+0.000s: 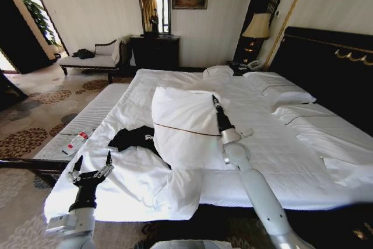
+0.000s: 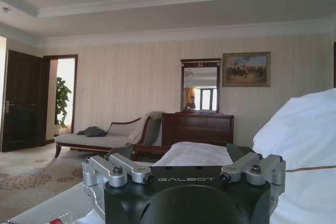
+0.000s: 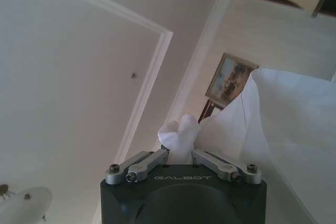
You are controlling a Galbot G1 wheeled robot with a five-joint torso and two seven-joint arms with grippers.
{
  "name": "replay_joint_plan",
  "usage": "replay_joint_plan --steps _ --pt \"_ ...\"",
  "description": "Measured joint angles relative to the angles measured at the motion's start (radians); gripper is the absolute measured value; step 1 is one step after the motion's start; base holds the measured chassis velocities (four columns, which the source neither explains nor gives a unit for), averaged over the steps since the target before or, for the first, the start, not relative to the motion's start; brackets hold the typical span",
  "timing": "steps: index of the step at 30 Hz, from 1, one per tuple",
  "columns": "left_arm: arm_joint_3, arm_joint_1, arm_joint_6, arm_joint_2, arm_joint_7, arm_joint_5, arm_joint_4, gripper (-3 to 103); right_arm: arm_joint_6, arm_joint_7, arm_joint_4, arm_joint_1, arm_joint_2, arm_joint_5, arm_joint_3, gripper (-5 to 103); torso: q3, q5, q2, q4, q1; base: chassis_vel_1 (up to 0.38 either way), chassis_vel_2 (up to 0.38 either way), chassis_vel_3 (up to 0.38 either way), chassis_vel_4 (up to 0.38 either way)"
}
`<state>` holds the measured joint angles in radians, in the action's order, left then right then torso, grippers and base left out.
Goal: Fold the clothes on the bed.
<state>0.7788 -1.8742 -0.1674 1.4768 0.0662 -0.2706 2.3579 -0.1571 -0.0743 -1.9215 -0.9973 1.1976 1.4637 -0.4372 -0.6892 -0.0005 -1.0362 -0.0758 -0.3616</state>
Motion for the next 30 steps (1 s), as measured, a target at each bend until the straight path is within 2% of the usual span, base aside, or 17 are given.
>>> replay_joint_plan --steps 4,6,8,9,12,17,22,24,25,30 --pt "-0.014 0.016 0.0 0.0 0.0 -0.003 -0.002 100 -0.053 0.052 -0.111 -0.128 0.001 -0.054 -0.163 2 0.0 0.0003 0.0 0.0006 0.0 0.0 0.0 0.0 0.0" --pt "-0.015 0.018 0.001 -0.001 0.0 -0.005 -0.003 100 -0.059 0.067 -0.131 -0.151 0.004 -0.058 -0.195 2 0.0 0.0002 0.0 0.0006 0.0 0.0 0.0 0.0 0.0" --pt "-0.022 0.028 0.001 -0.002 0.001 -0.012 -0.007 100 -0.066 0.12 -0.221 -0.252 0.017 -0.065 -0.322 2 0.0 0.0001 0.0 0.0001 0.0 0.0 0.0 0.0 0.0" --pt "-0.022 0.028 0.001 -0.002 0.001 -0.012 -0.007 100 -0.066 0.12 -0.221 -0.252 0.017 -0.065 -0.322 2 0.0 0.0001 0.0 0.0001 0.0 0.0 0.0 0.0 0.0" --pt "-0.028 0.041 0.003 -0.003 0.002 -0.021 -0.012 100 -0.066 0.14 -0.299 -0.357 0.029 -0.101 -0.427 2 0.0 -0.0001 0.0 -0.0004 0.0 0.0 0.0 0.0 0.0" --pt "-0.044 0.066 0.006 -0.008 0.002 -0.034 -0.026 100 -0.067 0.152 -0.391 -0.501 0.051 -0.166 -0.527 2 0.0 0.0 0.0 0.0004 0.0 0.0 0.0 0.0 0.0" --pt "-0.056 0.095 0.008 -0.024 0.001 -0.061 -0.047 100 -0.05 0.245 -0.473 -0.603 0.072 -0.194 -0.614 2 0.0 0.0 0.0 0.0005 0.0 0.0 0.0 0.0 0.0" --pt "-0.057 0.119 0.011 -0.04 0.001 -0.088 -0.064 100 -0.041 0.325 -0.518 -0.648 0.09 -0.202 -0.684 2 0.0 0.0 0.0 0.0006 0.0 0.0 0.0 0.0 0.0" --pt "-0.057 0.119 0.011 -0.04 0.001 -0.088 -0.064 100 -0.041 0.325 -0.518 -0.648 0.09 -0.202 -0.684 2 0.0 0.0 0.0 0.0006 0.0 0.0 0.0 0.0 0.0" --pt "-0.054 0.157 0.021 -0.098 0.002 -0.172 -0.096 100 -0.046 0.484 -0.588 -0.763 0.154 -0.192 -0.84 2 0.0 -0.0004 0.0 0.0 0.0 0.0 0.0 0.0 0.0"
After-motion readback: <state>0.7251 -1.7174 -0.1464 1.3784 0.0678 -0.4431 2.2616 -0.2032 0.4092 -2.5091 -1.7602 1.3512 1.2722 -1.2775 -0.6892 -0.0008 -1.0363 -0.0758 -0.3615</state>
